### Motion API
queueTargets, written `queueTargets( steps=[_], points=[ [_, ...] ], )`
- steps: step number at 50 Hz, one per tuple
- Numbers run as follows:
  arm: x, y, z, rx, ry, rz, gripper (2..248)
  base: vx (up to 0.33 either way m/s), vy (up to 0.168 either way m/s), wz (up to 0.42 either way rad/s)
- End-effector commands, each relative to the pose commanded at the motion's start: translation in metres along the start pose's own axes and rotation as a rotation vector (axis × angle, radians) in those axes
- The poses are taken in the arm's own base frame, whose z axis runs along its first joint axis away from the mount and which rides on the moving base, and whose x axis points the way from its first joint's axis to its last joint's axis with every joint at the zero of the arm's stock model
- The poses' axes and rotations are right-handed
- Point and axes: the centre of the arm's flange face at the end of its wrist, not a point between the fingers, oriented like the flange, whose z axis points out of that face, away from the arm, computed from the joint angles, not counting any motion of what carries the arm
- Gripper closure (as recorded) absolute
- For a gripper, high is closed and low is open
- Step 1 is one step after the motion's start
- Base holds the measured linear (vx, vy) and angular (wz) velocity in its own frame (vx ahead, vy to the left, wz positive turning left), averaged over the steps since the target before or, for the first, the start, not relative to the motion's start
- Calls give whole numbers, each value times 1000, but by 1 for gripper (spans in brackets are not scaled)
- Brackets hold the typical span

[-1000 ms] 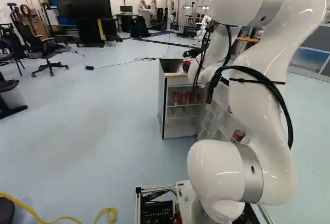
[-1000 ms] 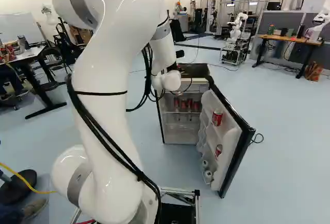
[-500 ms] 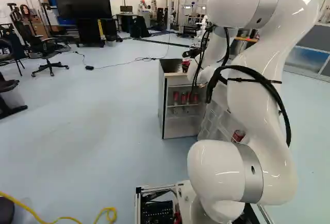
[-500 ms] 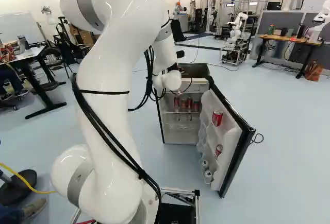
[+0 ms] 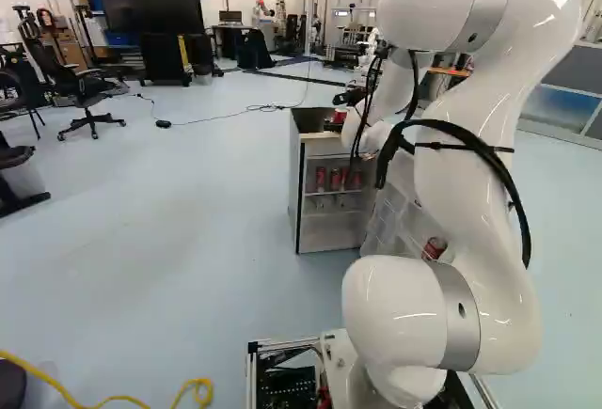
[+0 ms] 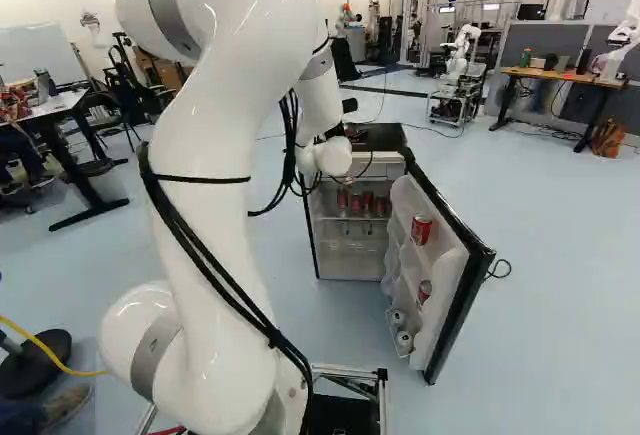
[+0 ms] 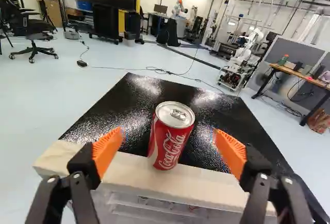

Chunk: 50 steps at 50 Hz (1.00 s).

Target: Grab a drink from the fridge

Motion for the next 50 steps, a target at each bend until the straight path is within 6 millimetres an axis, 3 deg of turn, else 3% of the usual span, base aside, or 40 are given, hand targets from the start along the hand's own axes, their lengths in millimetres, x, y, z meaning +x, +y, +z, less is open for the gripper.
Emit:
queueTargets(
  steps=[1, 2, 21, 50],
  points=[
    [0, 0, -1, 0, -1, 0, 27, 0, 0, 0],
    [0, 0, -3, -1, -1, 0, 3, 0, 0, 0],
    [13, 7, -44, -34, 4, 4, 3, 0, 0, 0],
    [20, 53, -94, -235, -57, 103, 3, 0, 0, 0]
  ],
)
